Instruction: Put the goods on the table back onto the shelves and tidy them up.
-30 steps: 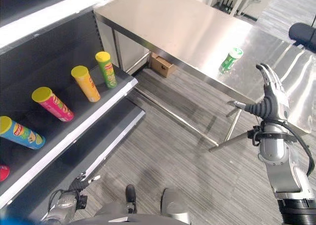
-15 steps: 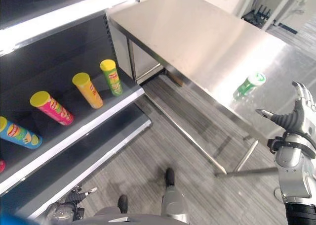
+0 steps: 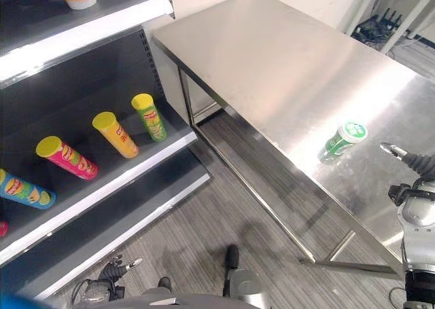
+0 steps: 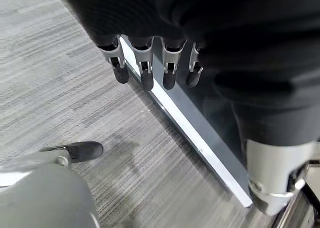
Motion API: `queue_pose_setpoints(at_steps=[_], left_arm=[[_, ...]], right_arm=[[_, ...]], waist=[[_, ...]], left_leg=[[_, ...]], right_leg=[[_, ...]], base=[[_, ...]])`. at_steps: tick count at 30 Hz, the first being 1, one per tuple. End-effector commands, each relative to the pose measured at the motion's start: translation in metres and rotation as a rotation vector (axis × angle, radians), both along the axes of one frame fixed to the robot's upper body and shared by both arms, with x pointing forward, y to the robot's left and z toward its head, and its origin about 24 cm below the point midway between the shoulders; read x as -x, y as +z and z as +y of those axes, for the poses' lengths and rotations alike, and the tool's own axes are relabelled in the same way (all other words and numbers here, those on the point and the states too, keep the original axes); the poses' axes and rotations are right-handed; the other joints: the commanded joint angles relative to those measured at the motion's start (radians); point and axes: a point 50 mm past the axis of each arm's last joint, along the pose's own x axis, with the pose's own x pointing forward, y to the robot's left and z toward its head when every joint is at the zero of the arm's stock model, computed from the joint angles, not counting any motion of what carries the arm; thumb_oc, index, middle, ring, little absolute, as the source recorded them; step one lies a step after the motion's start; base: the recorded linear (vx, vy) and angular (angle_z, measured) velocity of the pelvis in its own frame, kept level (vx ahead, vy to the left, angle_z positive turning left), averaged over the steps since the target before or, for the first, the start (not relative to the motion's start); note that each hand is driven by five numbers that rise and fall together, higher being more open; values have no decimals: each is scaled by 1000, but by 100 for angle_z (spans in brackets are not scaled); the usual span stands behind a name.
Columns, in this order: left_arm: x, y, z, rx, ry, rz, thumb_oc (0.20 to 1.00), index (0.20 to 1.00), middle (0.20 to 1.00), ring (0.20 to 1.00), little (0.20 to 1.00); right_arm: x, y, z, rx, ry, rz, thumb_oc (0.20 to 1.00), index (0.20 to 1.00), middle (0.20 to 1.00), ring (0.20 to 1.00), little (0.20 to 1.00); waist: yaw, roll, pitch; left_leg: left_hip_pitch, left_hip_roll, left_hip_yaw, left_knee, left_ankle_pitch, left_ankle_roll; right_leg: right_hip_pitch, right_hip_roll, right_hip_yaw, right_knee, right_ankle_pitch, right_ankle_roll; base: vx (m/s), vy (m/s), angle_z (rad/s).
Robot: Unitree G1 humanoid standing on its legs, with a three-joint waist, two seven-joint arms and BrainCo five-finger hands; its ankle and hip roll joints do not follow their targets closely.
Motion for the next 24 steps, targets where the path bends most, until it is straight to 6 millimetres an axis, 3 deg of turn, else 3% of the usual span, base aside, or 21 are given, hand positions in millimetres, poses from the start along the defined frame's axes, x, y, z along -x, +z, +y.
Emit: queue_pose_setpoints(at_steps=[1, 4, 12, 16, 18, 24], left_arm=[[-12, 8, 15, -48, -48, -27, 1000, 1000, 1000, 1000, 1000], [-11, 7, 13, -47, -61, -22, 1000, 1000, 1000, 1000, 1000], [-8, 4, 6, -55, -79, -11, 1000, 1000, 1000, 1000, 1000], [-6, 5, 10, -58, -84, -8, 1000, 1000, 1000, 1000, 1000], [-4, 5, 14, -63, -87, 3, 1000, 1000, 1000, 1000, 1000], [-2, 6, 20, -73, -75, 4, 1000, 1000, 1000, 1000, 1000]], right_arm=[[10, 29, -1, 63, 8, -132, 1000, 1000, 1000, 1000, 1000], [17, 34, 0, 100, -8, -152, 1000, 1000, 1000, 1000, 1000], [30, 58, 14, 222, -38, -294, 1000, 1000, 1000, 1000, 1000], [20, 50, 20, 149, 78, -241, 1000, 1000, 1000, 1000, 1000], [7, 41, 20, 142, 124, -135, 1000, 1000, 1000, 1000, 1000], [-12, 21, 17, 155, 156, 60, 1000, 1000, 1000, 1000, 1000]], waist=[[-22, -80, -19], [-30, -70, -24], [-40, -60, -39], [-38, -68, -41], [-27, -75, -42], [-1, -82, -39]], left_leg=[[-23, 12, 184, 32, -6, 40], [-23, 15, 221, 28, -2, 40], [16, -4, 239, -11, -9, 42], [25, -12, 251, -21, -13, 42], [31, -18, 257, -30, -13, 44], [36, -29, 253, -42, -12, 46]], right_leg=[[33, -88, 26, 97, -195, 69], [38, -87, 19, 98, -197, 66], [49, -91, 32, 94, -191, 76], [45, -102, 33, 93, -179, 84], [41, -109, 34, 92, -170, 89], [45, -123, 29, 90, -160, 95]], base=[[-17, -17, 43], [11, -3, 51], [54, 33, 2], [7, 54, -7], [-7, 48, 1], [-1, 14, 0]])
